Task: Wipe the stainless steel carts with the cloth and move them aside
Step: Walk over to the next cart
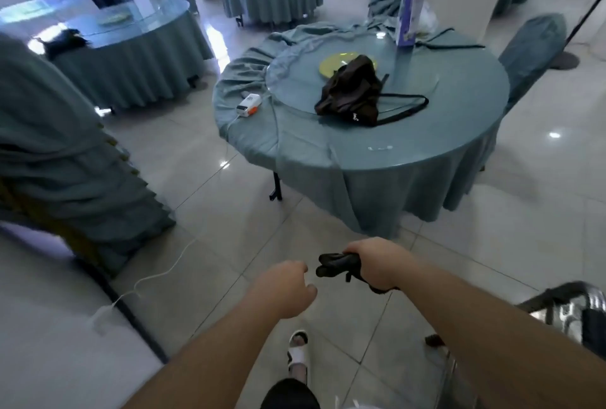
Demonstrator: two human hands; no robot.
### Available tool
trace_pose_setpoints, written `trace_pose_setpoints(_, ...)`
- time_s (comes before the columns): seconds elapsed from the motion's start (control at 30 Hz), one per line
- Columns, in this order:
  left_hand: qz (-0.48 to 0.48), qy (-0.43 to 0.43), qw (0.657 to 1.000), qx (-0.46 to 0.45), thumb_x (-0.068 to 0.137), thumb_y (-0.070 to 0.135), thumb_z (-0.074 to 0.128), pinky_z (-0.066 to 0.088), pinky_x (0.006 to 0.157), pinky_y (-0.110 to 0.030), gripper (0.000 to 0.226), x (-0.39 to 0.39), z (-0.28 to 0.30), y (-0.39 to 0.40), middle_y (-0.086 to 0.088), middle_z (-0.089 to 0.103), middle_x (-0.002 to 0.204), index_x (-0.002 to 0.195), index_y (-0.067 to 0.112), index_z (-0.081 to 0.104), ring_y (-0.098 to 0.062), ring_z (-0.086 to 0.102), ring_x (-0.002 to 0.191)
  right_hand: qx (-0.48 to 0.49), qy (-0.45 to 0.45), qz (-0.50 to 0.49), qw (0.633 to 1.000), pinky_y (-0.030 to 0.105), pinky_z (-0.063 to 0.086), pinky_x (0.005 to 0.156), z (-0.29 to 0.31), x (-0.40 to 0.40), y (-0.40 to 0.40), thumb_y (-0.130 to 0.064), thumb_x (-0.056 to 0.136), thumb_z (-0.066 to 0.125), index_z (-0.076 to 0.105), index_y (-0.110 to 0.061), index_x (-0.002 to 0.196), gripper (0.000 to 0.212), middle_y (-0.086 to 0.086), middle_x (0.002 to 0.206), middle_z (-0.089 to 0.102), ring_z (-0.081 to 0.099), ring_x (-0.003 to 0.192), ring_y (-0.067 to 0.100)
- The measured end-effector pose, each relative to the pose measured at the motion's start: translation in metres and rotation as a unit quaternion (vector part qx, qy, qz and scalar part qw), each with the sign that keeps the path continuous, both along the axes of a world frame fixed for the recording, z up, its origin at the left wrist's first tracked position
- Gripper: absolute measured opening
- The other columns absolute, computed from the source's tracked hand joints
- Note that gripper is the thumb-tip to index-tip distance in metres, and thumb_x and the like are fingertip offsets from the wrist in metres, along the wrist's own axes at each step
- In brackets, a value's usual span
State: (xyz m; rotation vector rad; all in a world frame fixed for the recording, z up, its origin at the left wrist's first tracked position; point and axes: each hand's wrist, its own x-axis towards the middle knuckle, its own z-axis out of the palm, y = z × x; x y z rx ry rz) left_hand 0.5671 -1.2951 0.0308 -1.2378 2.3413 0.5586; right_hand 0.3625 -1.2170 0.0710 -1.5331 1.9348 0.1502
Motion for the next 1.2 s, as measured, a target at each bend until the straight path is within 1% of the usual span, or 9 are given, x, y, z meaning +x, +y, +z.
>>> trace_pose_setpoints(0.23,-0.119,-0.002,0.993,0.006,0.102,0.053,0.047,0.052,0.096,-0.040,0.053,-0.101,-0.009,-0.143,-0.003,0.057,0.142,0.145,0.023,0.051,-0.026,0.059,0.122,0.028,0.021,-0.137,0.990,0.043,0.058,0.092,-0.001,-0.084,-0.088,-0.001,0.089,0.061,0.061,-0.029,0.131,0.051,0.002,0.114,0.065,0.064,0.104,0.025)
trace_pose_setpoints(0.4,-0.208,0.007,0.978,0.001,0.101,0.048,0.045,0.053,0.099,-0.043,0.050,-0.190,-0.004,-0.192,-0.001,0.060,0.139,0.143,0.024,0.053,-0.025,0.060,0.122,-0.007,0.009,-0.240,0.971,0.034,0.053,0.070,-0.006,-0.133,-0.102,-0.008,0.091,0.060,0.063,-0.033,0.125,0.042,-0.003,0.104,0.066,0.062,0.092,0.020)
trace_pose_setpoints(0.53,-0.293,0.005,0.956,0.010,0.099,0.045,0.045,0.052,0.096,-0.044,0.042,-0.267,-0.002,-0.198,0.000,0.062,0.132,0.134,0.024,0.056,-0.026,0.061,0.116,-0.018,-0.023,-0.348,0.937,0.040,0.059,0.082,-0.011,-0.183,-0.086,-0.014,0.094,0.060,0.066,-0.035,0.118,0.033,-0.004,0.105,0.069,0.066,0.094,0.022)
trace_pose_setpoints(0.67,-0.356,-0.003,0.935,0.008,0.099,0.046,0.047,0.053,0.093,-0.045,0.040,-0.358,-0.002,-0.192,-0.002,0.061,0.129,0.131,0.023,0.054,-0.028,0.061,0.111,0.005,-0.008,-0.398,0.917,0.034,0.056,0.077,-0.019,-0.248,-0.061,-0.006,0.092,0.054,0.066,-0.032,0.119,0.039,0.001,0.103,0.069,0.066,0.092,0.024)
trace_pose_setpoints(0.77,-0.386,0.004,0.923,0.002,0.101,0.045,0.047,0.052,0.095,-0.045,0.043,-0.427,-0.002,-0.180,-0.004,0.059,0.133,0.137,0.022,0.051,-0.028,0.060,0.115,-0.005,-0.001,-0.435,0.901,0.039,0.058,0.084,-0.024,-0.306,-0.041,-0.010,0.095,0.055,0.066,-0.028,0.119,0.033,0.002,0.108,0.070,0.066,0.096,0.025)
trace_pose_setpoints(0.93,-0.409,0.001,0.912,0.001,0.104,0.044,0.046,0.049,0.094,-0.041,0.044,-0.535,0.004,-0.154,-0.002,0.058,0.136,0.142,0.022,0.050,-0.027,0.059,0.118,0.008,0.005,-0.466,0.885,0.039,0.058,0.079,-0.018,-0.403,-0.007,-0.008,0.095,0.053,0.064,-0.030,0.119,0.034,0.003,0.106,0.068,0.068,0.093,0.026)
trace_pose_setpoints(1.03,-0.425,0.007,0.905,0.001,0.103,0.040,0.045,0.048,0.087,-0.039,0.035,-0.593,0.009,-0.138,-0.001,0.060,0.124,0.132,0.022,0.052,-0.025,0.058,0.107,0.011,0.016,-0.473,0.881,0.033,0.053,0.068,-0.015,-0.461,0.012,-0.007,0.095,0.055,0.064,-0.029,0.120,0.034,0.002,0.107,0.068,0.067,0.090,0.025)
trace_pose_setpoints(1.1,-0.437,0.000,0.900,0.008,0.102,0.039,0.045,0.052,0.089,-0.040,0.034,-0.628,0.012,-0.132,-0.001,0.059,0.122,0.131,0.022,0.052,-0.024,0.058,0.104,0.024,0.015,-0.486,0.873,0.030,0.048,0.063,-0.013,-0.492,0.023,-0.001,0.092,0.054,0.063,-0.027,0.122,0.040,0.002,0.106,0.067,0.065,0.088,0.023)
trace_pose_setpoints(1.2,-0.455,-0.009,0.890,0.020,0.101,0.041,0.045,0.054,0.097,-0.046,0.042,-0.688,0.011,-0.127,-0.003,0.059,0.131,0.138,0.023,0.053,-0.027,0.060,0.112,0.029,0.006,-0.520,0.854,0.034,0.054,0.070,-0.020,-0.536,0.036,-0.001,0.091,0.055,0.062,-0.029,0.121,0.042,0.002,0.103,0.067,0.068,0.089,0.024)
